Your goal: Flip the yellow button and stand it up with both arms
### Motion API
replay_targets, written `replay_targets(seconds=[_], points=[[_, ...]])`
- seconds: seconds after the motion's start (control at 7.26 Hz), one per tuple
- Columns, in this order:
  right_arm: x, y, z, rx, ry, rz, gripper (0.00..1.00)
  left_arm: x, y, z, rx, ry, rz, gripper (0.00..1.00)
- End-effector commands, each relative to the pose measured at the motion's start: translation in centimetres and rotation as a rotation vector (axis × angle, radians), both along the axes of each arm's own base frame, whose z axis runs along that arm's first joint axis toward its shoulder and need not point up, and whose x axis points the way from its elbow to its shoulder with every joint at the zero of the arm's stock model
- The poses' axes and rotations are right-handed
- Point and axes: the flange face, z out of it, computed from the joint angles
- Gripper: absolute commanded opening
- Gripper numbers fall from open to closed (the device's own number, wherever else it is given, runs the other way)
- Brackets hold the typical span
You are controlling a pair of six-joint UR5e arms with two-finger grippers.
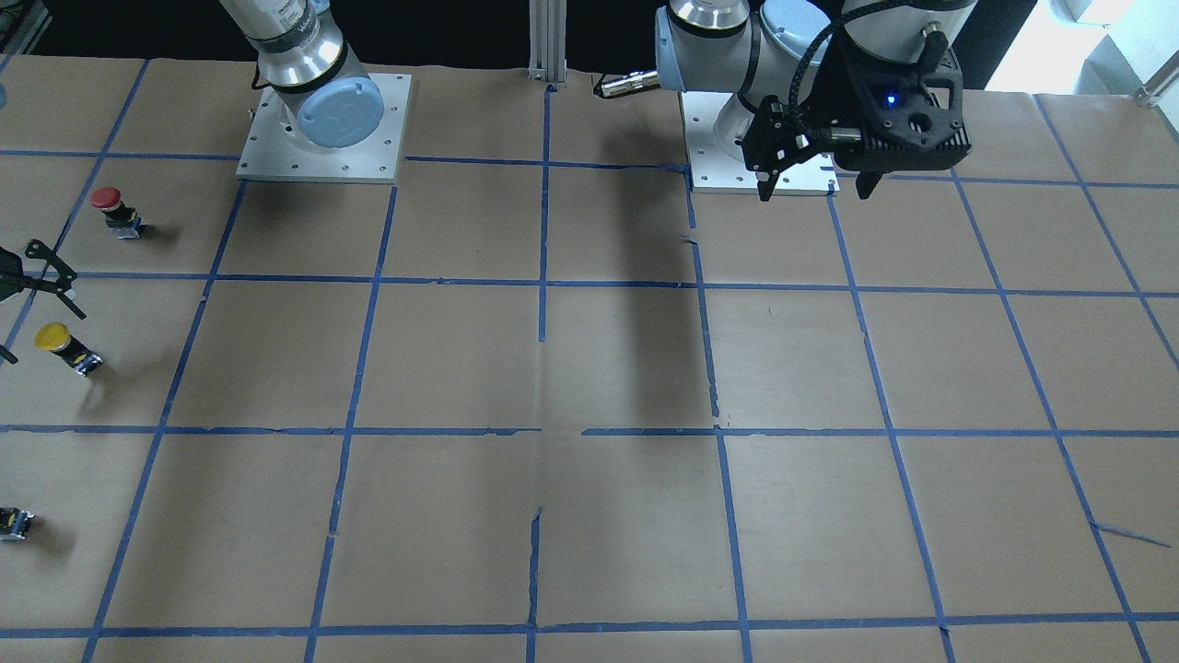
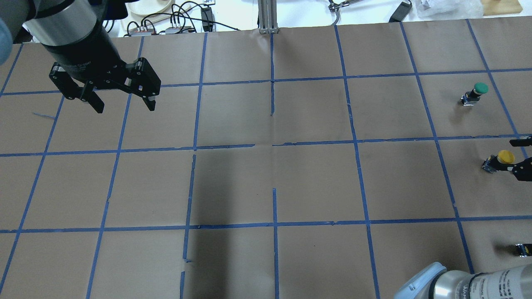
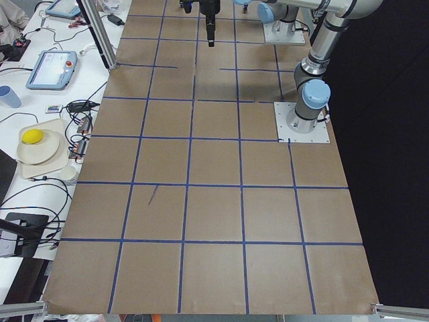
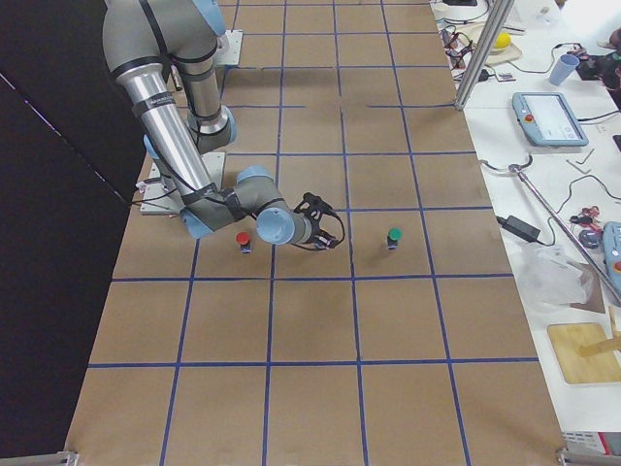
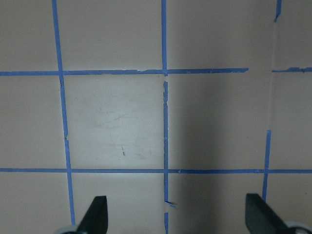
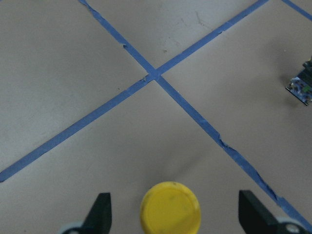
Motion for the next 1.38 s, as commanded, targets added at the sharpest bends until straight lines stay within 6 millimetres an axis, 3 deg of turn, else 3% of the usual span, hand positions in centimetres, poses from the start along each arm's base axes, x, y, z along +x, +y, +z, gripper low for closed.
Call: replay_targets(seconds=[0.0, 0.14, 0.28, 0.55, 0.83, 1.24], points=[[0.1, 0.6, 4.7, 0.111, 0.072, -0.175, 1.00, 1.7, -0.7, -1.3, -0.023, 0.004, -0.048, 1.00], [1.1, 0.9, 7.8, 0.111, 0.096, -0.254, 1.00, 1.7, 0.0, -1.1, -0.025, 0.006, -0.061, 1.00], [2.8, 1.1, 10.7, 0.134, 0.125, -0.326, 1.00, 2.6, -0.4, -1.5, -0.044, 0.006, -0.079, 1.00], [8.3, 1.0, 14.9, 0.299, 0.130, -0.471, 1.00, 2.9, -1.2, -2.1, -0.063, 0.038, -0.074, 1.00], [12.9, -2.0, 19.8, 0.419, 0.115, -0.551, 1.00, 2.9, -1.5, -2.6, -0.078, 0.038, -0.082, 1.00], [25.5, -5.9, 24.4, 0.534, 0.112, -0.716, 1.00, 2.7, -1.5, -2.5, -0.081, 0.039, -0.084, 1.00]])
